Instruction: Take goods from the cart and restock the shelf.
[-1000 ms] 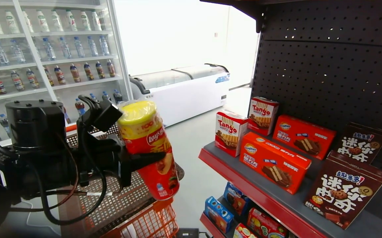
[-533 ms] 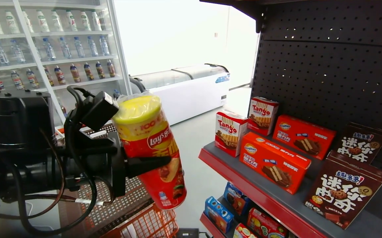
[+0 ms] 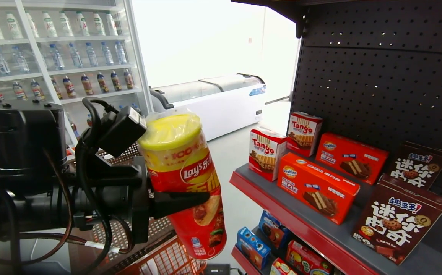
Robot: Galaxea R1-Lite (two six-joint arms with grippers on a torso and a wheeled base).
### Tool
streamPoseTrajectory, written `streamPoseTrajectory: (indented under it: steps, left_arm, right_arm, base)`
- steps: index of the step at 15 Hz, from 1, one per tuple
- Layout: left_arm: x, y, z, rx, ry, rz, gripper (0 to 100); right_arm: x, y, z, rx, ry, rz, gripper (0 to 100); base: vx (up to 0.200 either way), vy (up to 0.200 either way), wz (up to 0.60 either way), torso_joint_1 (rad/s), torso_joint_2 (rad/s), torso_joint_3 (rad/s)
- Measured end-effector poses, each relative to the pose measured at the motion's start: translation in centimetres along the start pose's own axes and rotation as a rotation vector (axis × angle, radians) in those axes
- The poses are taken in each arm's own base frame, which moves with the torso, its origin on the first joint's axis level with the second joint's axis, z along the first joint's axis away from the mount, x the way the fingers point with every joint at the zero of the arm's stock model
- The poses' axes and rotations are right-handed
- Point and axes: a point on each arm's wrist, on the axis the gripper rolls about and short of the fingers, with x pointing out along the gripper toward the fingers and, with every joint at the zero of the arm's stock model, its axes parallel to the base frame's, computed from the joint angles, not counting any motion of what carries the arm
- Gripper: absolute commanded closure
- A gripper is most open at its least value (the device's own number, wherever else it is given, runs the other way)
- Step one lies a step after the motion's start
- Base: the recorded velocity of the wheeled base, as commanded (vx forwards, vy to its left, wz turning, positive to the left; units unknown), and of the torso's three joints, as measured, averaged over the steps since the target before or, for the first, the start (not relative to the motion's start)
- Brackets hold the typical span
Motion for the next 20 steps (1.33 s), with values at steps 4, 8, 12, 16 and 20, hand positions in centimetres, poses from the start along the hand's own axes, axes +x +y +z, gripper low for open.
streamPoseTrajectory:
  steps: [4,8,12,16,20]
  left_arm:
    - [-0.2,-0.3,0.1,0.006,-0.005,-0.004,100]
    - [-0.1,-1.1,0.2,0.015,-0.004,-0.036,100]
    - [-0.3,-1.7,0.3,0.028,0.005,-0.051,100]
    - [-0.4,-2.0,0.5,0.039,-0.001,-0.060,100]
    - [-0.3,-2.7,0.8,0.052,-0.010,-0.087,100]
  right_arm:
    - [0.0,0.0,0.0,0.000,0.000,0.000,0]
    - [0.0,0.0,0.0,0.000,0.000,0.000,0]
    - [0.0,0.0,0.0,0.000,0.000,-0.001,0]
    - [0.0,0.0,0.0,0.000,0.000,0.000,0]
    - [0.0,0.0,0.0,0.000,0.000,0.001,0]
  base:
    - [0.000,0.000,0.00,0.000,0.00,0.000]
    - [0.000,0.000,-0.15,-0.001,0.00,0.002]
    - [0.000,0.000,-0.60,-0.001,0.00,0.001]
    - [0.000,0.000,-0.60,0.000,0.00,0.002]
    - [0.000,0.000,-0.60,0.001,0.00,0.000]
